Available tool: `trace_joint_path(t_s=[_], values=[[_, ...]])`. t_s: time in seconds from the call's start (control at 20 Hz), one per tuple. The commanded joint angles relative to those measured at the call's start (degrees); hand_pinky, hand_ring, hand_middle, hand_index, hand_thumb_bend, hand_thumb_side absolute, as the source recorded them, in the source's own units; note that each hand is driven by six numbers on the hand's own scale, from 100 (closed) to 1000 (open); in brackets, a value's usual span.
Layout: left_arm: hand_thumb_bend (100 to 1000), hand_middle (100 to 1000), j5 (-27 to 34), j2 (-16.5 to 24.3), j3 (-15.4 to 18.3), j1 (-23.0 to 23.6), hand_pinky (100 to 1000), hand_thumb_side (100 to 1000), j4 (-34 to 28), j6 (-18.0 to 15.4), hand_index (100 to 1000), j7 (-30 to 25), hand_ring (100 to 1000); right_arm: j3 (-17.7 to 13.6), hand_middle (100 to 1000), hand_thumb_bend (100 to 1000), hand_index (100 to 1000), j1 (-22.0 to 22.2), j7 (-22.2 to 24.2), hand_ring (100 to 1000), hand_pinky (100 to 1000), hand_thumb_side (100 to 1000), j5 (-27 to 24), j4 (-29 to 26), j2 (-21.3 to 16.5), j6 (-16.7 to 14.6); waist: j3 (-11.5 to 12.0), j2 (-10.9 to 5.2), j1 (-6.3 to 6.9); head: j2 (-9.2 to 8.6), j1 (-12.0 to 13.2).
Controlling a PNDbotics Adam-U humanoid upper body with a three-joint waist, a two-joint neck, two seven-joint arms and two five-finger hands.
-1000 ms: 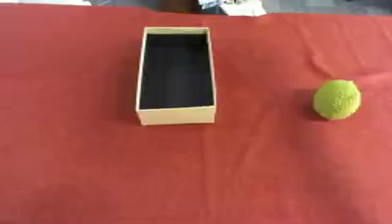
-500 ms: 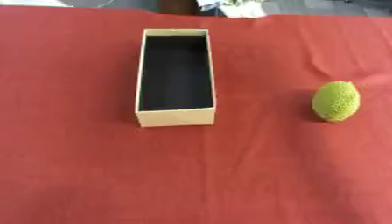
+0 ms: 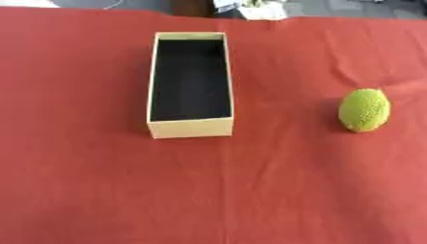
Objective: Pick up objects on the table and place them in the box.
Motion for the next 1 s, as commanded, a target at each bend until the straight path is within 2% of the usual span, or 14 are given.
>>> trace_joint_path(t_s=[0.05, 0.25, 0.4, 0.45, 0.85, 0.95, 1.0], values=[[199, 844, -0.2, 1.7, 0.2, 0.2, 593, 719, -0.9, 0.1, 686, 0.0, 823, 3.5, 838, 100, 906, -1.2, 2.8, 885, 859, 638, 3.1, 0.6, -6.5, -1.1, -0.2, -1.53, -0.05, 0.55, 0.2], [198, 844, -0.3, 1.9, 0.1, 0.5, 593, 719, -0.9, 0.2, 686, -0.2, 823, 8.4, 880, 100, 933, -1.0, 6.4, 916, 892, 573, 6.7, 2.4, -12.3, -4.3, -0.3, -1.95, -0.26, 0.85, 0.2], [198, 845, -0.3, 1.9, 0.0, 0.6, 593, 719, -0.9, 0.2, 686, -0.3, 823, 10.4, 892, 100, 943, -0.7, 9.2, 925, 904, 521, 9.4, 3.2, -15.6, -7.1, -0.2, -2.02, -0.26, 0.92, 0.1], [198, 845, -0.3, 1.9, 0.0, 0.6, 593, 719, -0.9, 0.2, 686, -0.3, 824, 10.6, 898, 100, 950, -0.5, 10.1, 931, 911, 492, 10.4, 3.5, -16.2, -8.0, -0.2, -2.02, -0.28, 0.95, 0.1], [198, 846, -0.6, 2.1, 0.1, 1.0, 593, 721, -0.9, 0.3, 686, -0.3, 825, 10.1, 914, 100, 974, 3.2, 17.3, 962, 946, 573, 17.5, 8.0, -18.3, -15.2, -1.1, -2.28, -0.42, 1.23, 0.5], [197, 846, -0.7, 2.1, 0.2, 1.2, 593, 721, -0.9, 0.4, 686, -0.2, 825, 9.4, 919, 100, 976, 4.2, 19.5, 969, 954, 538, 18.2, 9.3, -18.7, -17.0, -1.3, -2.35, -0.41, 1.28, 0.6], [197, 846, -0.8, 2.1, 0.2, 1.3, 593, 721, -0.9, 0.4, 686, -0.2, 825, 8.5, 919, 100, 974, 4.3, 23.5, 971, 959, 509, 17.8, 9.3, -18.7, -17.5, -1.5, -2.41, -0.38, 1.35, 0.7]])
